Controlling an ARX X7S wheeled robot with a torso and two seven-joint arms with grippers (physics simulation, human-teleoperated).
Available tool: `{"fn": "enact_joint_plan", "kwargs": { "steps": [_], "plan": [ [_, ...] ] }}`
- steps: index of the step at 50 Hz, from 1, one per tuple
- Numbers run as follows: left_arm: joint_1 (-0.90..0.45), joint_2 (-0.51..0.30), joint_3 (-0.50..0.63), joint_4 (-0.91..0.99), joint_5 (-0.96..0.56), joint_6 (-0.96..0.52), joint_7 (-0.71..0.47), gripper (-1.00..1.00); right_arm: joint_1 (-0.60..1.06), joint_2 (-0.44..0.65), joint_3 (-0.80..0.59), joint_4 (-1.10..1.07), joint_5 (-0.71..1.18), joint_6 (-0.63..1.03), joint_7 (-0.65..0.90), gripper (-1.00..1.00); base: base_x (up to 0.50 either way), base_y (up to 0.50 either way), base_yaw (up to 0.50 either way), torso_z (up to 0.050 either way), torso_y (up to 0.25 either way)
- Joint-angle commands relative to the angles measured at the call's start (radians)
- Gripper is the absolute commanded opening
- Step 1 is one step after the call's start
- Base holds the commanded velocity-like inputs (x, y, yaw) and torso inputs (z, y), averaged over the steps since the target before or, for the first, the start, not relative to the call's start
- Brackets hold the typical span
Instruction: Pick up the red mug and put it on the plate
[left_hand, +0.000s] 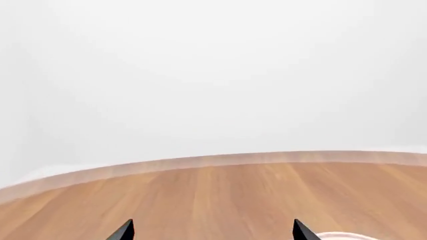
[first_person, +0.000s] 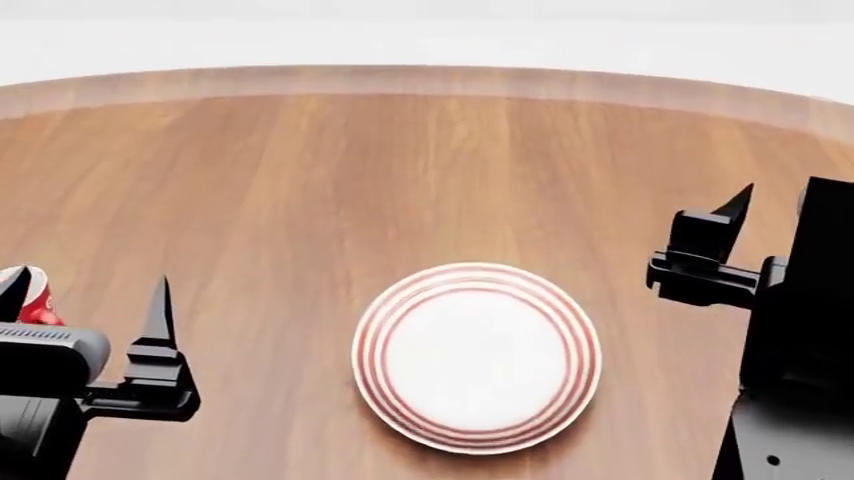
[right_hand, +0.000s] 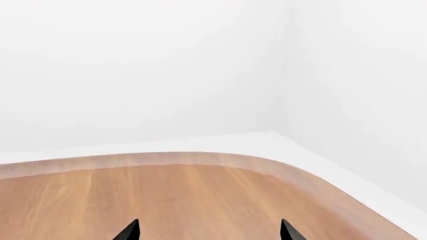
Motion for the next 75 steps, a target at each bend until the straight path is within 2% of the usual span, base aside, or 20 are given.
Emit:
{"fn": "enact_joint_plan", "kwargs": {
  "steps": [1, 25, 40, 43, 46, 56, 75],
  "plan": [
    [0.002, -0.005, -0.003, -0.011, -0.009, 0.010, -0.006, 1.00, 0.008, -0.001, -0.009, 0.009, 0.018, 0.013, -0.015, 1.00, 0.50, 0.00, 0.00, 0.000, 0.000],
    [0.002, -0.013, 0.007, -0.025, -0.020, 0.024, -0.018, 1.00, 0.000, 0.000, -0.013, 0.016, 0.029, 0.000, -0.013, 1.00, 0.50, 0.00, 0.00, 0.000, 0.001],
    [-0.002, -0.007, -0.017, -0.035, -0.041, 0.016, -0.041, 1.00, -0.002, -0.004, -0.019, 0.037, 0.035, -0.011, -0.011, 1.00, 0.02, 0.00, 0.00, 0.000, 0.001],
    [-0.020, 0.016, -0.055, -0.047, -0.039, -0.019, -0.096, 1.00, -0.001, -0.004, -0.019, 0.047, 0.036, -0.016, -0.011, 1.00, 0.00, 0.00, 0.00, 0.000, 0.000],
    [-0.057, 0.052, -0.105, -0.084, 0.009, -0.057, -0.216, 1.00, -0.004, -0.005, -0.019, 0.054, 0.037, -0.022, -0.011, 1.00, 0.00, 0.00, 0.00, 0.000, 0.000],
    [-0.091, 0.101, -0.164, -0.105, 0.058, -0.091, -0.381, 1.00, -0.004, -0.003, -0.030, 0.063, 0.038, -0.026, -0.011, 1.00, 0.00, 0.00, 0.00, 0.000, 0.000],
    [-0.108, 0.091, -0.198, -0.161, 0.023, -0.092, -0.426, 1.00, -0.007, -0.004, -0.041, 0.090, 0.043, -0.045, -0.009, 1.00, 0.00, 0.00, 0.00, 0.000, 0.000]
  ]
}}
